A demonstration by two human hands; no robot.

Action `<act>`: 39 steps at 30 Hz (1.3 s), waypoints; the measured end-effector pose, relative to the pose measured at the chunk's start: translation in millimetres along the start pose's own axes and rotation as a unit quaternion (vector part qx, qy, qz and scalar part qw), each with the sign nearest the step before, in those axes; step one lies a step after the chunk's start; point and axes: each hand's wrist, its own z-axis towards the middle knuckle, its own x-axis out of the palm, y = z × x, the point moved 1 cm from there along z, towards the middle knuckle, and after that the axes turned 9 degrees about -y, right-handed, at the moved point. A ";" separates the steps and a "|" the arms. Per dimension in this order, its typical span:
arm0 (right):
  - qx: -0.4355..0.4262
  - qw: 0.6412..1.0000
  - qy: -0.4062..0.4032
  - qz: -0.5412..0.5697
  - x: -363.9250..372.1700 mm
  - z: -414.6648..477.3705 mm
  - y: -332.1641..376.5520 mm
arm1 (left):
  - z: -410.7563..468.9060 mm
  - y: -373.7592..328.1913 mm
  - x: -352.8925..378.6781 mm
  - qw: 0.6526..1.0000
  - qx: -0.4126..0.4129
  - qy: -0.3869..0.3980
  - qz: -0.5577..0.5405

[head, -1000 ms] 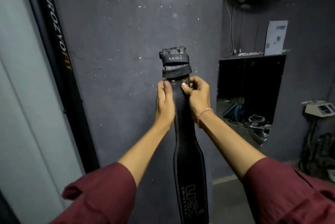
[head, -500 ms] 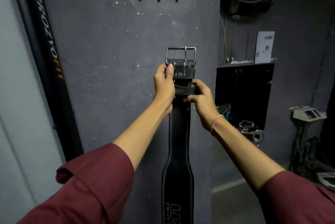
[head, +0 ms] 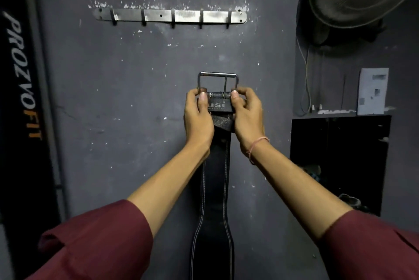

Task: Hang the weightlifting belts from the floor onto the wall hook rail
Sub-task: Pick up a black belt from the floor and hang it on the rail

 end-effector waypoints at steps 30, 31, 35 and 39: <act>0.044 0.996 -0.067 -0.026 79.4 287.7 5.6 | 209.1 -17.6 170.6 0.962 0.077 -0.094 0.243; 0.035 0.997 -0.066 -0.027 79.0 284.9 2.8 | 207.4 -14.9 168.7 0.963 0.084 -0.090 0.240; -0.001 0.998 -0.055 -0.031 77.3 272.2 -9.0 | 195.4 -3.6 159.8 0.972 0.092 -0.059 0.209; -0.028 0.999 -0.015 -0.012 76.8 246.3 -23.4 | 178.7 5.2 147.0 0.982 0.055 -0.047 0.177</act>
